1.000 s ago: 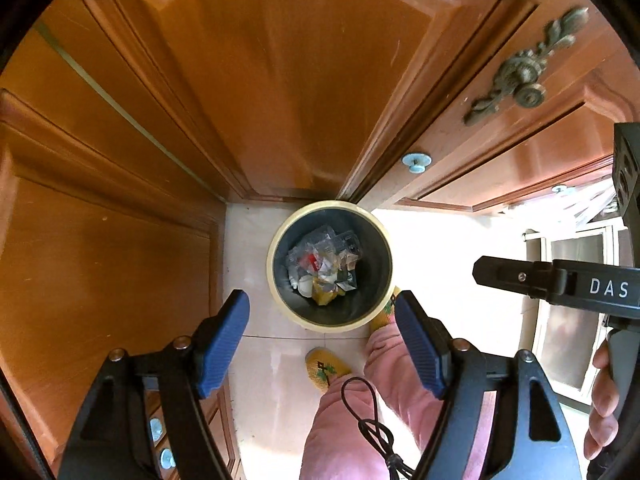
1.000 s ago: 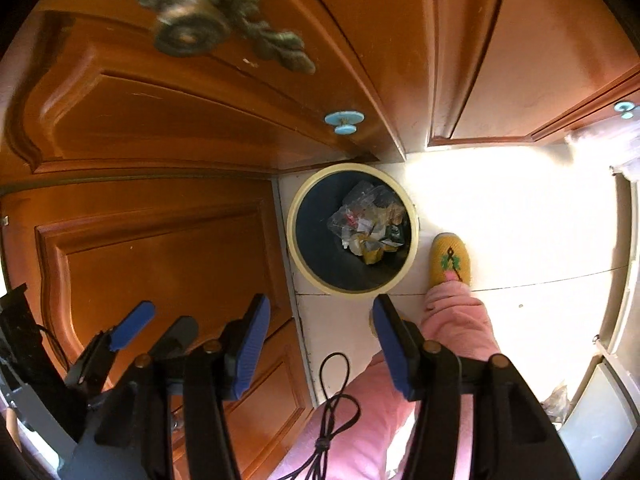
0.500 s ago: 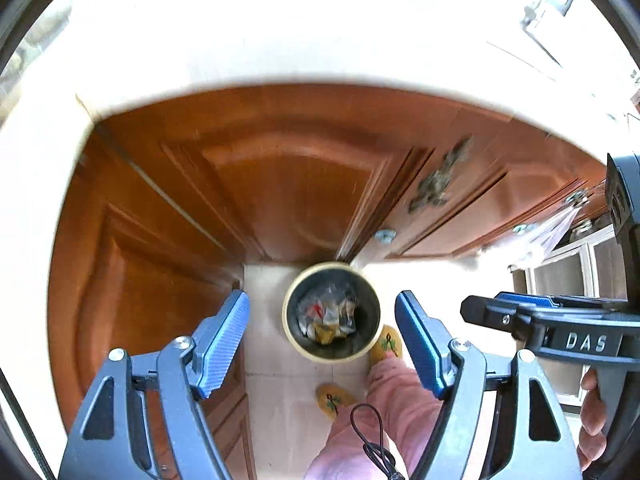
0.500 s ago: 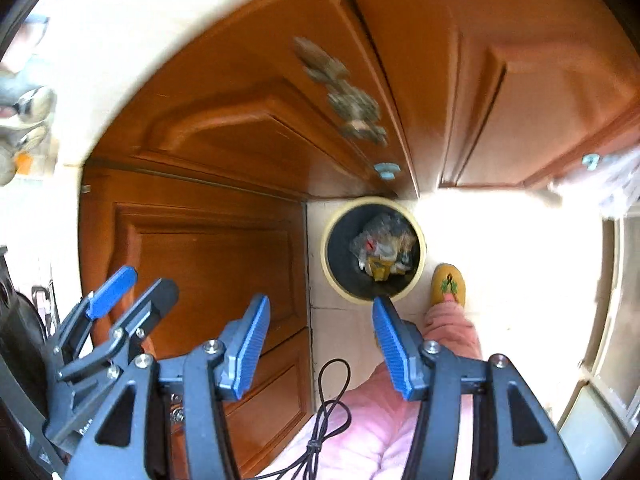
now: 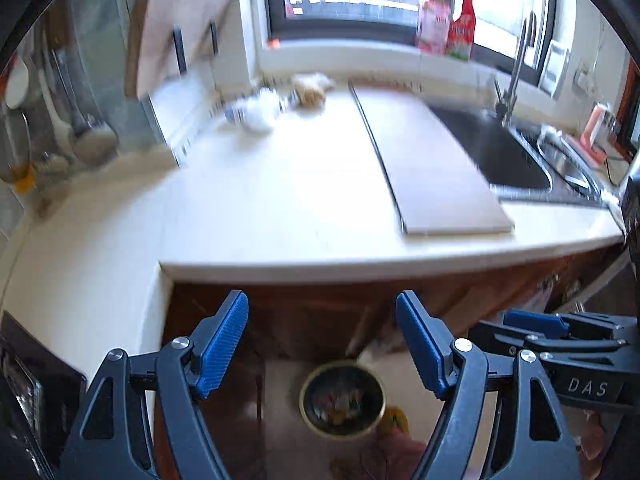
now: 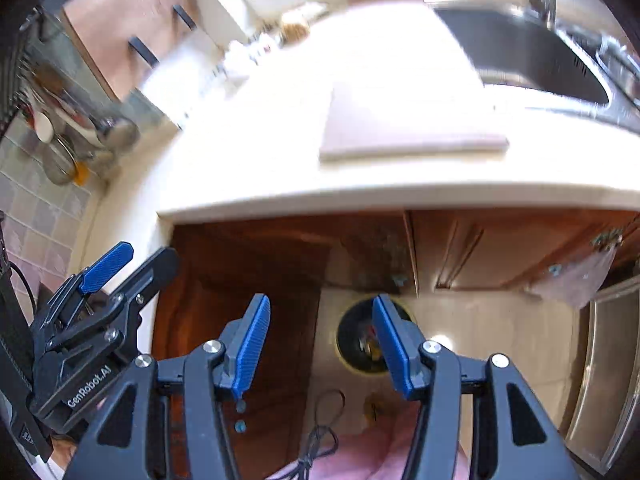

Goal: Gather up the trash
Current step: 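Raise both tools back toward the counter trash, then close the left gripper on the clear plastic bag while the right grasps the loofah roll, then carry the plastic bag and loofah down over the floor bin, then open both grippers to drop the bag and loofah into the bin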

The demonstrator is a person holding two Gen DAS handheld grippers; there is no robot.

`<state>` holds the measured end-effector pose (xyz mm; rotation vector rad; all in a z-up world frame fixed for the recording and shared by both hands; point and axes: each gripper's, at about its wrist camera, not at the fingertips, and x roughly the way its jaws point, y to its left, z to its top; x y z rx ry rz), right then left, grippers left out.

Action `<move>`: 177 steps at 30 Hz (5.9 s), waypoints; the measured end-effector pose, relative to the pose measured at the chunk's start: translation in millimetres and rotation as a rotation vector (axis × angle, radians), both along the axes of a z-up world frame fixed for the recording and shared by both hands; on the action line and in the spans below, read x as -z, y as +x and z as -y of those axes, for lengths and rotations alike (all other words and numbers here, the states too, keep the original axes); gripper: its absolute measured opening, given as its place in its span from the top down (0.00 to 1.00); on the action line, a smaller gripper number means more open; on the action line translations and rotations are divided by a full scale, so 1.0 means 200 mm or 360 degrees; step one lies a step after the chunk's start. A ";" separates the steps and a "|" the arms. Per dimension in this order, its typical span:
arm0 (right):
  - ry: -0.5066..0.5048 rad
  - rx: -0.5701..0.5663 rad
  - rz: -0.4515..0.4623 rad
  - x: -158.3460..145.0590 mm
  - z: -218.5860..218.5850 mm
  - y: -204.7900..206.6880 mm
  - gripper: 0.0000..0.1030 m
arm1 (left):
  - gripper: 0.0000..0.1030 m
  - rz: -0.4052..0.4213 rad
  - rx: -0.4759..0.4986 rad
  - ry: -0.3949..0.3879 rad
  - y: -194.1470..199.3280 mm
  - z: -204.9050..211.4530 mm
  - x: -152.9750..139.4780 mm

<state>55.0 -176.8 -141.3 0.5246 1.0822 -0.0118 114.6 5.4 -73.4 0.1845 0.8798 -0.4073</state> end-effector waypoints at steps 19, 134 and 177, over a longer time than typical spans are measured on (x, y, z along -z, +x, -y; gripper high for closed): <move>-0.0167 0.0048 0.0434 -0.52 0.10 0.37 0.47 | 0.19 0.0431 -0.0333 -0.0069 0.41 -0.03 -0.50; 0.0021 -0.0119 0.0000 0.06 -0.14 -0.12 0.67 | 0.66 -0.0287 0.0031 0.0026 -0.05 -0.05 0.15; 0.0148 -0.0294 -0.0853 1.77 -0.33 0.01 0.63 | 0.32 -0.1210 -0.0107 0.0304 0.00 -0.11 1.91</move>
